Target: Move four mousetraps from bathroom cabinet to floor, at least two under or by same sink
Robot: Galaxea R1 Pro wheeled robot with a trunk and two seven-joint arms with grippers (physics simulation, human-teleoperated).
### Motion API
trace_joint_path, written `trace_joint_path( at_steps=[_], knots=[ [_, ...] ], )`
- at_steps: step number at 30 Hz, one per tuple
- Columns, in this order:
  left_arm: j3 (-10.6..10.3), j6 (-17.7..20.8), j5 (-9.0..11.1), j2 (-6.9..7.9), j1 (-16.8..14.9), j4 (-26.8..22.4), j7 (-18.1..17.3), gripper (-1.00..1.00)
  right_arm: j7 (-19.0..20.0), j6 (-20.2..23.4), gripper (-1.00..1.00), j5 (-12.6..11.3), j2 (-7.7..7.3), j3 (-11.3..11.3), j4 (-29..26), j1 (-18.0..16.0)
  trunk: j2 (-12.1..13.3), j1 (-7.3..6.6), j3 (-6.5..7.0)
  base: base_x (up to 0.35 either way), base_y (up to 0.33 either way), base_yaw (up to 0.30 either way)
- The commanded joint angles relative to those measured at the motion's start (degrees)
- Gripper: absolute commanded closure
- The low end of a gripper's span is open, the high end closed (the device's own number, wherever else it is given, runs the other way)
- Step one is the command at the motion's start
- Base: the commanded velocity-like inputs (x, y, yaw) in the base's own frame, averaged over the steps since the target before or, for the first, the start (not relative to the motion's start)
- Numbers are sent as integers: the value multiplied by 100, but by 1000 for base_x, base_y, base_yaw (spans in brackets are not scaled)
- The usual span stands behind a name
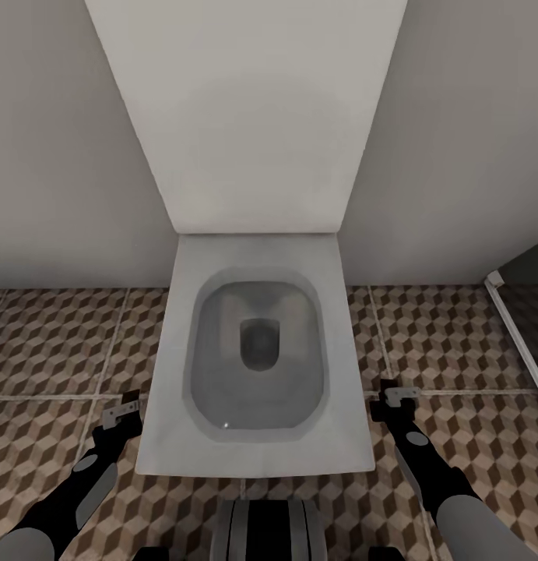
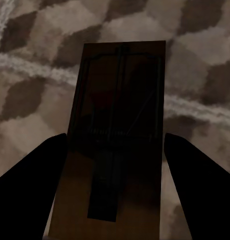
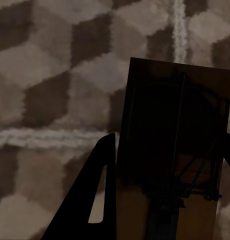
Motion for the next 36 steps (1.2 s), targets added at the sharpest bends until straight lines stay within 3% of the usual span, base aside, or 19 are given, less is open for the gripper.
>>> trace_joint_path(
  at_steps=[1,10,15,25,31,36],
  knots=[
    [-49,-29,45,7,-3,-1,48,100,4,-17,100,46,4,-18,5,-3,-1,-1,-3,0,0,0],
    [-49,-29,45,7,-3,-1,45,100,-9,-25,100,63,8,-22,5,-3,-1,-1,-3,0,0,0],
    [-32,-41,45,17,-3,-4,52,100,-19,-26,100,48,9,-40,5,-3,-8,12,-114,0,0,0],
    [2,-55,45,26,-3,-7,53,100,-20,-26,100,46,7,-34,5,-3,-8,12,-114,0,0,0],
    [4,-55,45,26,-3,-6,53,100,-16,-26,100,48,8,-20,5,-3,-16,27,-247,0,0,0],
    [4,-55,45,20,-3,-9,53,100,-16,-26,100,48,8,-18,5,-3,-16,27,-247,0,0,0]
  ],
)
